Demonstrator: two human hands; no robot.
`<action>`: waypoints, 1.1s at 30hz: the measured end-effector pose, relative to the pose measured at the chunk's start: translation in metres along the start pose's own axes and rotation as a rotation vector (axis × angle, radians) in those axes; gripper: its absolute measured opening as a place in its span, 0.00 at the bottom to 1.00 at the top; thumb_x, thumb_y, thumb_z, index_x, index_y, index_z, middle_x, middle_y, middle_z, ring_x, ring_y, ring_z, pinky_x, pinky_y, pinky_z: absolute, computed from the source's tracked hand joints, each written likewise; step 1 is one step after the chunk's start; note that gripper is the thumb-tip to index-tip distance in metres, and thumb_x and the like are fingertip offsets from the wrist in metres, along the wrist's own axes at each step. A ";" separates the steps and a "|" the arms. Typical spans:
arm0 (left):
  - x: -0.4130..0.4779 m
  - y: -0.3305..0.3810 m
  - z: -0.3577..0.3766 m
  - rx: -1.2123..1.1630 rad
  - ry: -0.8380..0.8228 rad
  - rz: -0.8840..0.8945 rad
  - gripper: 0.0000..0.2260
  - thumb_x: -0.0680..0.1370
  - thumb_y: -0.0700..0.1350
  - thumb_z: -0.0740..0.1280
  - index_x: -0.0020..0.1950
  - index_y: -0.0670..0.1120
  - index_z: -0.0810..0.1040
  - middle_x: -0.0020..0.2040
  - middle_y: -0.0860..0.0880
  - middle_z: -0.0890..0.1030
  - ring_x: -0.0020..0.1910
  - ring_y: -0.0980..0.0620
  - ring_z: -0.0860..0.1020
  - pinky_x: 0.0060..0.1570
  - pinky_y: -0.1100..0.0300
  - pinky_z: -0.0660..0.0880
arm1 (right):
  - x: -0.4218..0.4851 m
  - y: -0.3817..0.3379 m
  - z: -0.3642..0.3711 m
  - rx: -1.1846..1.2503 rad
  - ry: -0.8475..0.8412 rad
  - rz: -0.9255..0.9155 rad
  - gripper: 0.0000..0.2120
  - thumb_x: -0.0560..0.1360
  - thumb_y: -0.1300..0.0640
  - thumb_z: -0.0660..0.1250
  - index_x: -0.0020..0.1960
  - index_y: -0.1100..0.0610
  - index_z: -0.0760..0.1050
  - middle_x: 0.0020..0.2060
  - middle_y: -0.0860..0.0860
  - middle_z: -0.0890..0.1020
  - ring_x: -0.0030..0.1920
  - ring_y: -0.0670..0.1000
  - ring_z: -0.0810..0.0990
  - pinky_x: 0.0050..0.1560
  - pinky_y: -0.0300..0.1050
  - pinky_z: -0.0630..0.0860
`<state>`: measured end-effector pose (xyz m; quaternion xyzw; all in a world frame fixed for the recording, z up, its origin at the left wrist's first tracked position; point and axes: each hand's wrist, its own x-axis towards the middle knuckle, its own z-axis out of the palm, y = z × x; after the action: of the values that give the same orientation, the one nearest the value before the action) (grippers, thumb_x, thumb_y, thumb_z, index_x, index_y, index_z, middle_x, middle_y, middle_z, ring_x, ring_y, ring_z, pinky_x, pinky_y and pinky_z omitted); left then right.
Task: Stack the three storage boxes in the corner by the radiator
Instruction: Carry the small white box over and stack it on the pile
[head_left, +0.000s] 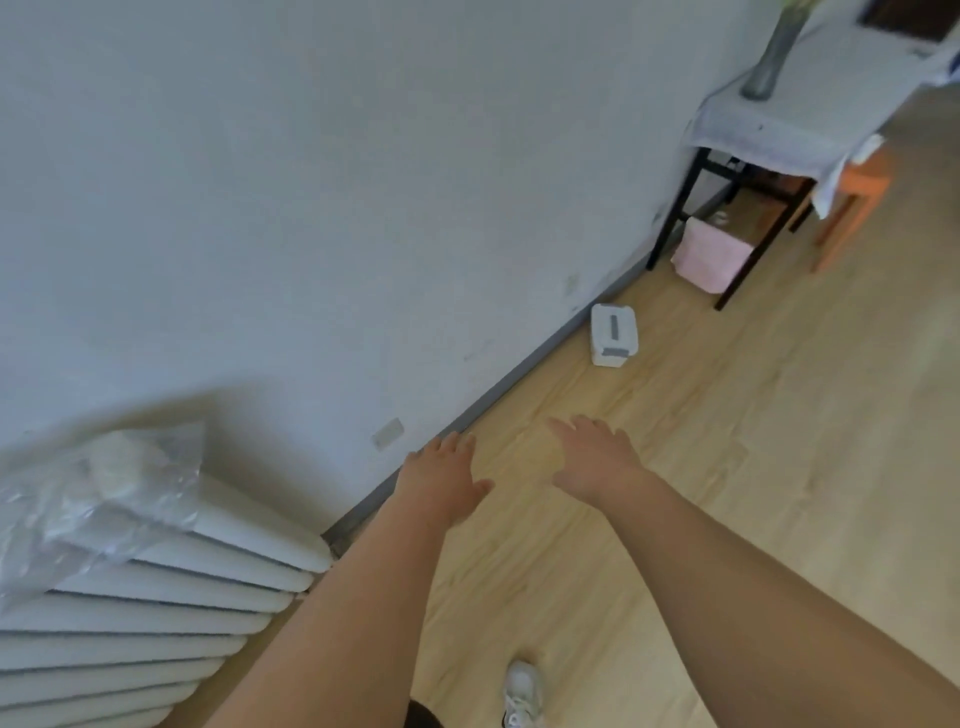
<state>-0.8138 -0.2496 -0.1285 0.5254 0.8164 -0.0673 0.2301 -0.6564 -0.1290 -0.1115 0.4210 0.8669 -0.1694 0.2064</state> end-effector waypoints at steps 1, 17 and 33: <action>0.011 0.014 -0.003 0.011 -0.001 0.026 0.32 0.80 0.60 0.56 0.78 0.50 0.48 0.79 0.48 0.52 0.77 0.47 0.53 0.73 0.46 0.55 | 0.003 0.017 -0.003 0.015 0.003 0.029 0.36 0.77 0.52 0.64 0.79 0.48 0.49 0.77 0.55 0.58 0.75 0.59 0.58 0.74 0.61 0.56; 0.219 0.126 -0.065 0.175 -0.119 0.316 0.31 0.80 0.59 0.56 0.78 0.48 0.49 0.78 0.47 0.55 0.76 0.46 0.56 0.72 0.44 0.58 | 0.111 0.169 -0.058 0.142 -0.005 0.317 0.37 0.77 0.48 0.65 0.79 0.47 0.47 0.77 0.54 0.57 0.76 0.57 0.57 0.75 0.57 0.55; 0.400 0.259 -0.121 0.309 -0.200 0.477 0.31 0.81 0.58 0.54 0.79 0.47 0.49 0.78 0.45 0.54 0.76 0.44 0.56 0.72 0.44 0.58 | 0.214 0.323 -0.132 0.239 0.047 0.473 0.37 0.77 0.48 0.65 0.79 0.48 0.49 0.77 0.54 0.58 0.76 0.56 0.59 0.74 0.56 0.58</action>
<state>-0.7572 0.2379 -0.1655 0.7219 0.6234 -0.1859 0.2359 -0.5462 0.2635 -0.1439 0.6370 0.7229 -0.2078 0.1688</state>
